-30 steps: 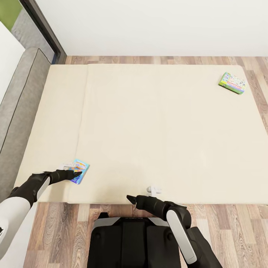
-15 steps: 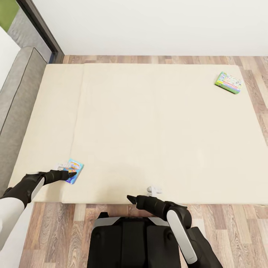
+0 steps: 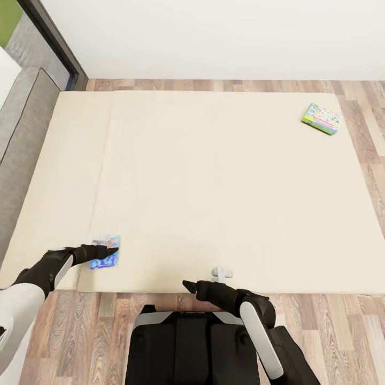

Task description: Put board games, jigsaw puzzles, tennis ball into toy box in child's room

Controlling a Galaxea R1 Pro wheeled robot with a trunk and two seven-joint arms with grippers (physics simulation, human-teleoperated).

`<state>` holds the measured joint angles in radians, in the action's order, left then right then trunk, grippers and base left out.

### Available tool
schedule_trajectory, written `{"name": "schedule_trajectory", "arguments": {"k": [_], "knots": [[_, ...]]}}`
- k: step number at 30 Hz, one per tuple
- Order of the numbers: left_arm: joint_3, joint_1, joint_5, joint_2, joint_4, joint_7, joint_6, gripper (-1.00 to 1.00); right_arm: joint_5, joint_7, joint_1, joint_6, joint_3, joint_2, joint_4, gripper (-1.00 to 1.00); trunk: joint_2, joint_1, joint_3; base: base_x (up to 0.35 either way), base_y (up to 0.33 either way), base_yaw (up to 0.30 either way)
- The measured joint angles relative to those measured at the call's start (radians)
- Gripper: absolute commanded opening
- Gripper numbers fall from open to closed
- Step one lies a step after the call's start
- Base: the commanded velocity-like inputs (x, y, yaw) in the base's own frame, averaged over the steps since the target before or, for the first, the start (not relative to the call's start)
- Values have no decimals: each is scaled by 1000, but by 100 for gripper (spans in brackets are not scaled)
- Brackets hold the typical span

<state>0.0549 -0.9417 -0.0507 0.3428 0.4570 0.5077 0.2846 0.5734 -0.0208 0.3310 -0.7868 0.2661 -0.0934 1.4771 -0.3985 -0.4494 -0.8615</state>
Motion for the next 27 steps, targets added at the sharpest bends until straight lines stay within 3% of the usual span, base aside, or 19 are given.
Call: {"name": "schedule_trajectory", "arguments": {"k": [27], "knots": [[2,0,1,-2,0,0,0,100,1,0,0,0,0,1,-1,100,0,0,0,0,-115,0]]}}
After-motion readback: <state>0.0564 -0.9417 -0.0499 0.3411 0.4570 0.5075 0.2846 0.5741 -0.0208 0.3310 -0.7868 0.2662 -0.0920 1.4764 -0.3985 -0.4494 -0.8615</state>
